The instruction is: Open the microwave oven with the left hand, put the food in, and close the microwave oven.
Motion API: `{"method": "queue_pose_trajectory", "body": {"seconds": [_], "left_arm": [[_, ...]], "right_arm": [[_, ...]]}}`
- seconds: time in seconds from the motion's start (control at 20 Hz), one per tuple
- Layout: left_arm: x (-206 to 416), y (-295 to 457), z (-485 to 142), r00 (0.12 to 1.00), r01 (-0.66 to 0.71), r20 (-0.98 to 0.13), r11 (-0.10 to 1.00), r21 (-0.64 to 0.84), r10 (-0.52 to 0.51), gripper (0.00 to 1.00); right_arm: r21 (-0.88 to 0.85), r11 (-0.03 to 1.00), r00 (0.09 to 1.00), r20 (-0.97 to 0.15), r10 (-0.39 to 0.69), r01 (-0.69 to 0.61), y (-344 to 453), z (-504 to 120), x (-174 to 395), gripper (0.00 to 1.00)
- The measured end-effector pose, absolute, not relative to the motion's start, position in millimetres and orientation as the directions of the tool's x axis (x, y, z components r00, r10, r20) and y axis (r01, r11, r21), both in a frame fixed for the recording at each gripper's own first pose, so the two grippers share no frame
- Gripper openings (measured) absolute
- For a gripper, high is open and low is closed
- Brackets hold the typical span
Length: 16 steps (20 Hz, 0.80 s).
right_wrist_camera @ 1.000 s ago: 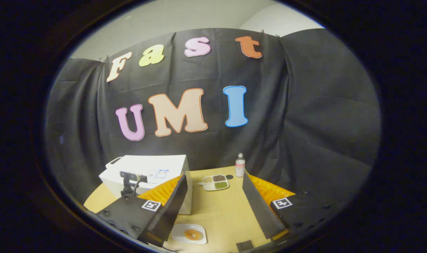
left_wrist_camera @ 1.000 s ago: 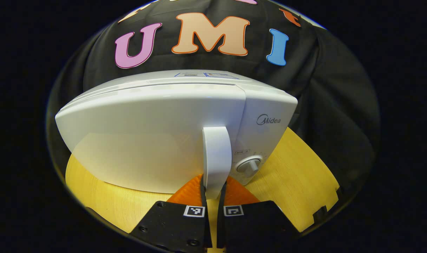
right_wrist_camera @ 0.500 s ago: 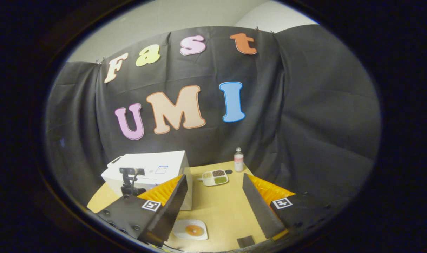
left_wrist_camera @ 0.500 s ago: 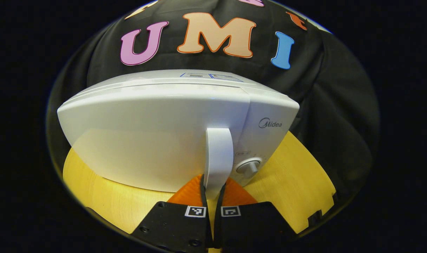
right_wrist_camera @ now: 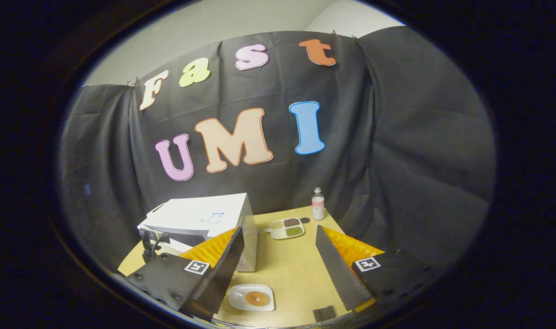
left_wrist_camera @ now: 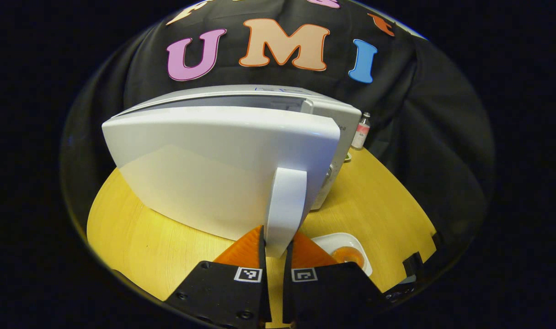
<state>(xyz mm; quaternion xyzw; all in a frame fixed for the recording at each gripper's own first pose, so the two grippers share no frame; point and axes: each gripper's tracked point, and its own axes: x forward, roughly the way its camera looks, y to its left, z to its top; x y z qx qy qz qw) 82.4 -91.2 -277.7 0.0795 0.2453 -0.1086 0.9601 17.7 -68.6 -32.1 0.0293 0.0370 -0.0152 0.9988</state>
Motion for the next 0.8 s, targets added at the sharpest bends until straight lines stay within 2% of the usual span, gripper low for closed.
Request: {"method": "queue_pose_trajectory", "body": {"seconds": [0.15,0.2,0.25,0.3,0.35,0.45,0.8], "left_arm": [[74.0,-85.0,-276.3,0.861,0.200,-0.489,0.977,0.071,-0.141,0.17],[71.4,-78.8,-273.2,0.868,0.167,-0.480,0.985,0.045,-0.126,0.20],[73.6,-73.9,-269.3,0.877,0.144,-0.466,0.989,0.017,-0.119,0.29],[73.0,-68.3,-264.6,0.885,0.122,-0.452,0.992,-0.012,-0.114,0.32],[73.7,-60.7,-263.2,0.888,0.093,-0.450,0.995,-0.031,-0.097,0.61],[69.1,-52.6,-266.9,0.886,0.075,-0.454,0.995,-0.070,-0.098,0.99],[33.1,-23.3,-257.7,0.897,0.007,-0.442,1.000,0.001,-0.006,1.00]], "right_arm": [[0.049,0.999,0.996,-0.093,0.004,0.001,-64.7,-38.7,15.1,0.99],[0.046,0.999,0.995,-0.096,0.010,-0.006,-64.4,-40.4,14.5,0.92],[0.043,0.999,0.995,-0.097,0.017,-0.013,-64.9,-40.7,14.0,0.92],[0.043,0.999,0.995,-0.097,0.025,-0.021,-64.6,-41.7,14.0,0.92],[0.045,0.999,0.994,-0.101,0.035,-0.031,-64.0,-43.0,14.3,0.92],[0.046,0.997,0.992,-0.115,0.059,-0.055,-61.5,-47.9,16.1,0.92],[0.021,0.991,0.977,-0.170,0.131,-0.130,-53.1,-73.0,33.7,0.92]]}}
